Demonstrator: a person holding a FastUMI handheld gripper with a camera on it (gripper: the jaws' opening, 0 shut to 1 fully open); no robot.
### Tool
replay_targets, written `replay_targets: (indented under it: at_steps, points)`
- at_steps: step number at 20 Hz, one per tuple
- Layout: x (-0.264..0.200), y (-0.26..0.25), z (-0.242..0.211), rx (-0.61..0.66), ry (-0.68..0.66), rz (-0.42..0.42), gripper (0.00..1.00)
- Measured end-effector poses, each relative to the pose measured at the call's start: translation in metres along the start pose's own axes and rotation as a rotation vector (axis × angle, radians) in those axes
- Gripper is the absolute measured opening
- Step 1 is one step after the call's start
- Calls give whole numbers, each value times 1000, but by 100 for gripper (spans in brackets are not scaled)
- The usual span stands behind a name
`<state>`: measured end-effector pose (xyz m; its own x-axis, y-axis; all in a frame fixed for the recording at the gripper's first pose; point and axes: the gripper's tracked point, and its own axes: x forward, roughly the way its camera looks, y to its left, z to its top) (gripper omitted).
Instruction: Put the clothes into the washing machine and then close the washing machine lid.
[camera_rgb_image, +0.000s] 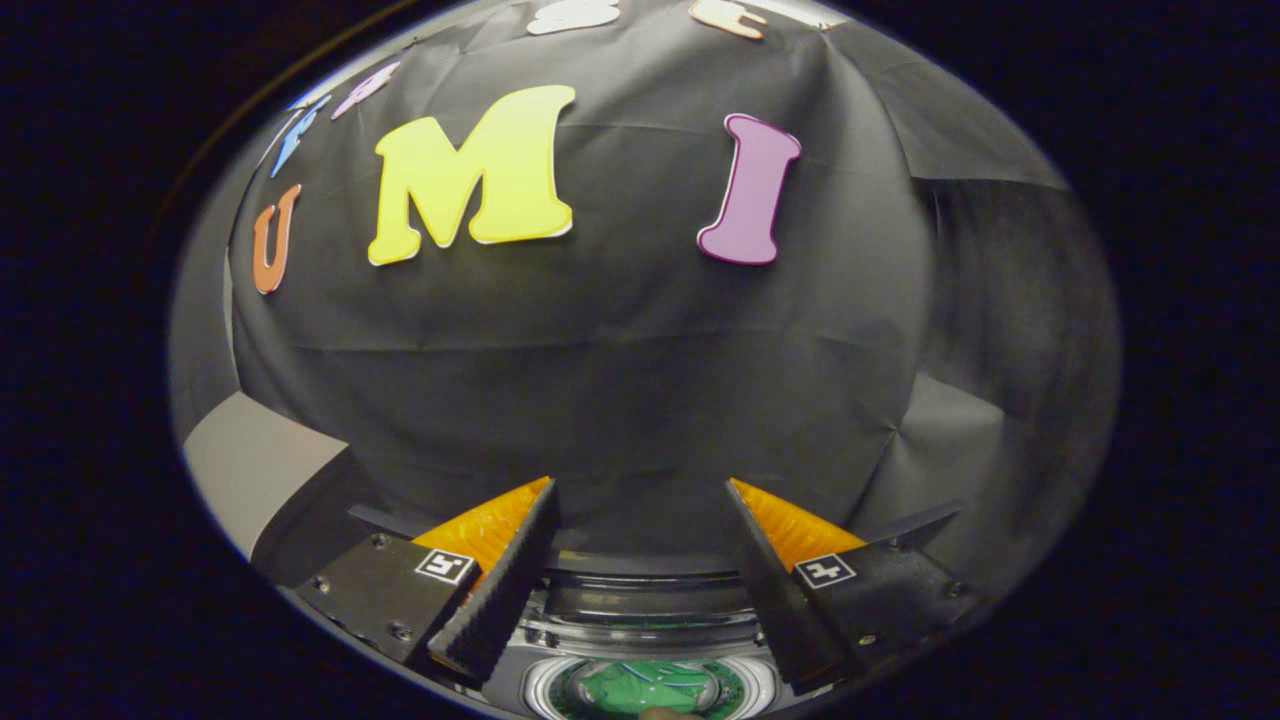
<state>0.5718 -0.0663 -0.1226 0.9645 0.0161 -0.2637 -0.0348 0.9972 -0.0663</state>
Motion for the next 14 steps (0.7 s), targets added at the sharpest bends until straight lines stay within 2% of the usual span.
replay_targets:
  at_steps: [8, 14]
  points:
    - [-40, -3, -14, 15, -106, -35, 100]
    - [-72, -2, -40, 17, -99, -54, 100]
